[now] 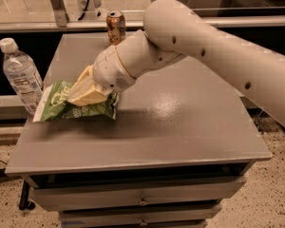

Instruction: Move green jalapeno chip bag near blue plastic bottle

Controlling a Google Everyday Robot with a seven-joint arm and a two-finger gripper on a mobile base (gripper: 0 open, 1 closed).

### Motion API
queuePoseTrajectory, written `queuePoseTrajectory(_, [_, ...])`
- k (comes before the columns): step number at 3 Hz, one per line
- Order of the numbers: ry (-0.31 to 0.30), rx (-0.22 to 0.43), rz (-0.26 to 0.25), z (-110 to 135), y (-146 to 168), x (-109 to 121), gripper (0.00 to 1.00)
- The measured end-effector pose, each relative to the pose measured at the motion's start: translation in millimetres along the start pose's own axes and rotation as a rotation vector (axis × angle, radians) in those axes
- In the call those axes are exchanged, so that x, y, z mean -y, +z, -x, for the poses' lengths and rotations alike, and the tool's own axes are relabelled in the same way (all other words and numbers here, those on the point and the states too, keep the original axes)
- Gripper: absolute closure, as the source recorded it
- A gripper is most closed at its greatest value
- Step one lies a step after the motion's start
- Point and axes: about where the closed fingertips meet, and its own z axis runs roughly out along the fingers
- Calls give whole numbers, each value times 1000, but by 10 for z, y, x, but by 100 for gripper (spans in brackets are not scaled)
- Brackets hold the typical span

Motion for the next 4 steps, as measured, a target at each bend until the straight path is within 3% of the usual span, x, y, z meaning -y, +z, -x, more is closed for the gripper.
queuePoseTrajectory(1, [4, -2, 6, -25, 11, -34, 12])
queuePoseTrajectory(2, [12, -5, -1, -74, -49, -40, 0])
queuePoseTrajectory(3, [42, -20, -47, -270, -378, 33, 0])
queuePoseTrajectory(4, [83, -61, -134, -641, -1000, 162, 0])
